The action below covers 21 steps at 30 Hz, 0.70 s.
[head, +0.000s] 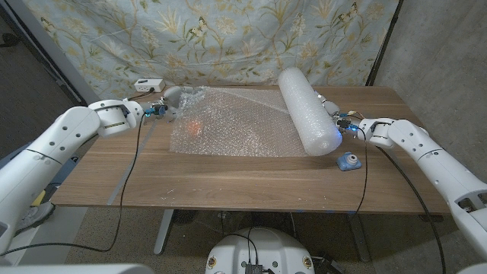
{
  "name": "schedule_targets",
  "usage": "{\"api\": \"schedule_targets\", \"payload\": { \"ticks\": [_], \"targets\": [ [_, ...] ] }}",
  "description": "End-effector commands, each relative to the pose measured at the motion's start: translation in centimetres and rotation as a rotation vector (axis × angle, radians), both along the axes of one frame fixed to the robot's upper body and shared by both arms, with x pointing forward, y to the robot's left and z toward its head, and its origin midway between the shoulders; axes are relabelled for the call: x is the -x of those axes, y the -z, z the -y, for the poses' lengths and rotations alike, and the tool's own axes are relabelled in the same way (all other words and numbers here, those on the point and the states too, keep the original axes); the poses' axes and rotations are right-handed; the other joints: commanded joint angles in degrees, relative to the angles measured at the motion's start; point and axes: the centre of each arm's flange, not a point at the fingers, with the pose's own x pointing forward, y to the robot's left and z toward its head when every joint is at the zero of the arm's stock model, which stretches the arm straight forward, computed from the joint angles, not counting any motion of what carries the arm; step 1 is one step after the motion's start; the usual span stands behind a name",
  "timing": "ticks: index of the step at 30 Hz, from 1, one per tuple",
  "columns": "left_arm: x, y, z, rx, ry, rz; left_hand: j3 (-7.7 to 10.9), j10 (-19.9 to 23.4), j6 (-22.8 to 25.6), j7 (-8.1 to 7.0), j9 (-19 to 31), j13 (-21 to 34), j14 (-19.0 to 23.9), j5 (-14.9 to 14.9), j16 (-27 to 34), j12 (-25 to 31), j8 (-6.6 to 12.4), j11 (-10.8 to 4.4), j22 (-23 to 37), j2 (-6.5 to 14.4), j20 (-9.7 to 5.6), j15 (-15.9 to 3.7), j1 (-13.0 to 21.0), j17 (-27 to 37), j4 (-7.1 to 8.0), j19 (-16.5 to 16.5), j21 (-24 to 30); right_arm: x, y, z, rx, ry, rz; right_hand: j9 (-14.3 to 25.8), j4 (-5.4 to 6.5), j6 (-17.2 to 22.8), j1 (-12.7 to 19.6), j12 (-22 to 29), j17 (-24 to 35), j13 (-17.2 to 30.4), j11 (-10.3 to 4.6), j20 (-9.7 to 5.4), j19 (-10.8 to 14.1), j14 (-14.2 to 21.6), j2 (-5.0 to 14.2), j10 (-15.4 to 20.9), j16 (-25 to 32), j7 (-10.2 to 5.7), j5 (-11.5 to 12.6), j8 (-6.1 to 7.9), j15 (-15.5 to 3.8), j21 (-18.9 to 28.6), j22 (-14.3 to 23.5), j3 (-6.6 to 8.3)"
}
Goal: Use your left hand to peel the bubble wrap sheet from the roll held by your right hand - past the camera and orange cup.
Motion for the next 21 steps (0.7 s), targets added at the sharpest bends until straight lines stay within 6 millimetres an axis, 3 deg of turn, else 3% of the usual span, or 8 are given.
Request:
{"api": "schedule_targets", "payload": {
  "ticks": [1, 14, 21],
  "targets": [
    [-0.9, 0.3, 0.6, -0.026, 0.006, 0.0, 0.12, 0.43, 0.9, 1.09, 0.33, 0.16, 0.3, -0.11, -0.34, -0.16, -0.33, -0.13, 0.14, -0.16, -0.15, 0.07, 0.23, 0.12, 0.17, -0.41, 0.32, 0.1, 0.2, -0.1, -0.013, -0.005, 0.015, -0.07, 0.11, 0.03, 0.44, -0.28, 0.2, 0.31, 0.0, 0.0, -0.41, -0.34, 0.5, -0.15, -0.14, 3.94, 0.51, 0.45, 0.03, -0.25, 0.17, -0.4],
    [-1.5, 0.3, 0.7, -0.051, 0.017, -0.02, 0.12, 0.51, 1.07, 1.14, 0.34, 0.39, 0.48, -0.14, -0.26, -0.22, -0.42, -0.21, 0.11, -0.18, -0.21, 0.14, 0.35, 0.31, 0.06, -0.53, 0.66, 0.7, 0.3, -0.2, -0.037, -0.011, 0.047, -0.08, 0.13, 0.23, 0.55, -0.48, 0.23, 0.41, -0.01, 0.0, -0.42, -0.35, 0.59, -0.19, -0.14, 3.86, 0.64, 0.53, 0.01, -0.23, 0.17, -0.65],
    [-2.0, -0.9, 0.5, -0.07, 0.013, -0.015, 0.13, 0.57, 1.04, 1.12, 0.35, 0.36, 0.4, -0.14, -0.34, -0.3, -0.49, -0.05, 0.09, -0.23, -0.12, 0.15, 0.36, 0.31, 0.03, -0.52, 0.81, 0.9, 0.4, -0.4, -0.041, -0.013, 0.057, -0.08, 0.14, 0.19, 0.65, -0.6, 0.26, 0.47, 0.0, 0.0, -0.46, -0.39, 0.65, -0.14, -0.15, 3.82, 0.74, 0.51, 0.01, -0.22, 0.17, -0.83]
  ]
}}
